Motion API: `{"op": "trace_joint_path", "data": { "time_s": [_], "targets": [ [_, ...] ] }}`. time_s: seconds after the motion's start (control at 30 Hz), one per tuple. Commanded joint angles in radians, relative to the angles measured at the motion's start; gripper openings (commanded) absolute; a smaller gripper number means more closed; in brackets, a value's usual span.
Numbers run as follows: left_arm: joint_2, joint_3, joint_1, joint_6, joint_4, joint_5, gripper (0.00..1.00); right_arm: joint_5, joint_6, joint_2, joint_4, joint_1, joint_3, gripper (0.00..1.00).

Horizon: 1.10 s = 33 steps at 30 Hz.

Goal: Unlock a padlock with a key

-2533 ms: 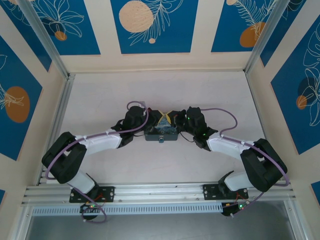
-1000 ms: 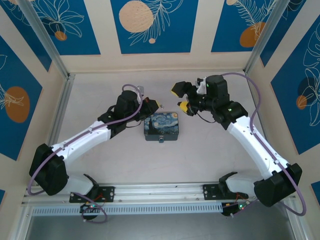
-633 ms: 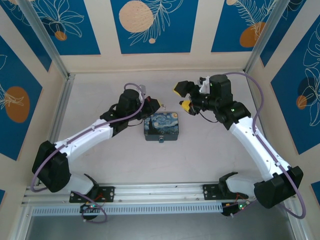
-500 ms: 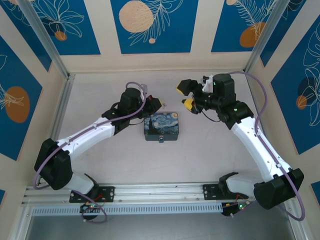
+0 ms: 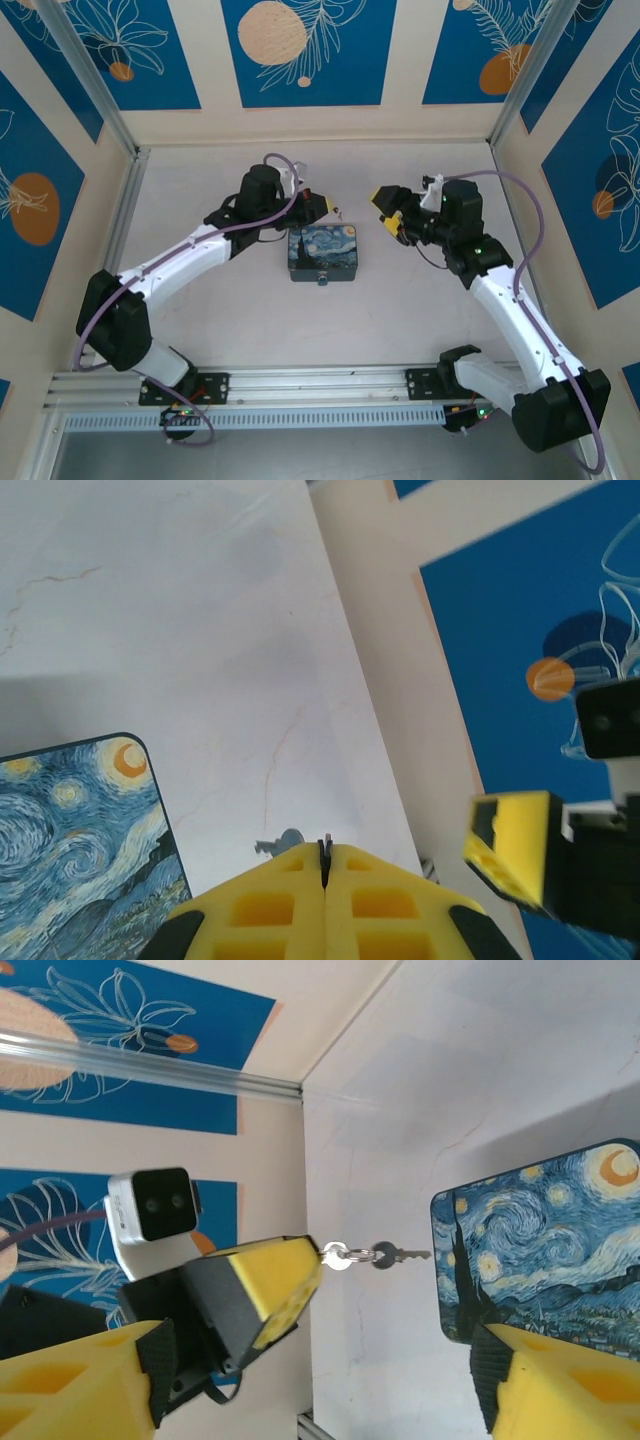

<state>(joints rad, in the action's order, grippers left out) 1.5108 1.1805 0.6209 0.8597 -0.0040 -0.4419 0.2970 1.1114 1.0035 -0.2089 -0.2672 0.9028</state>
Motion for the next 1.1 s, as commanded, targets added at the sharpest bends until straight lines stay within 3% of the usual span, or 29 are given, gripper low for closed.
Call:
{"op": "trace_joint_path", "data": {
  "time_s": [0.0, 0.17, 0.33, 0.47, 0.57, 0.83, 1.07],
  "targets": [
    [0.008, 0.044, -0.032, -0.132, -0.004, -0.175, 0.0, 0.112, -0.032, -0.021, 0.222, 0.011, -0.075, 0.75],
    [0.007, 0.048, -0.066, -0.212, -0.008, -0.333, 0.0, 0.231, -0.02, 0.02, 0.453, 0.014, -0.151, 0.69],
    [0.009, 0.04, -0.08, -0.247, 0.018, -0.462, 0.0, 0.319, -0.066, 0.073, 0.542, 0.014, -0.156, 0.61],
    [0.002, 0.029, -0.082, -0.244, 0.03, -0.468, 0.0, 0.342, -0.061, 0.09, 0.606, 0.014, -0.182, 0.55],
    [0.004, 0.005, -0.081, -0.164, 0.113, -0.472, 0.0, 0.344, -0.046, 0.1, 0.684, 0.009, -0.209, 0.52],
    [0.024, -0.068, -0.081, 0.046, 0.322, -0.471, 0.0, 0.343, -0.052, 0.139, 0.777, 0.002, -0.217, 0.51],
    [0.015, -0.105, -0.077, 0.1, 0.372, -0.438, 0.0, 0.338, -0.021, 0.187, 0.858, -0.019, -0.221, 0.49]
  ]
}}
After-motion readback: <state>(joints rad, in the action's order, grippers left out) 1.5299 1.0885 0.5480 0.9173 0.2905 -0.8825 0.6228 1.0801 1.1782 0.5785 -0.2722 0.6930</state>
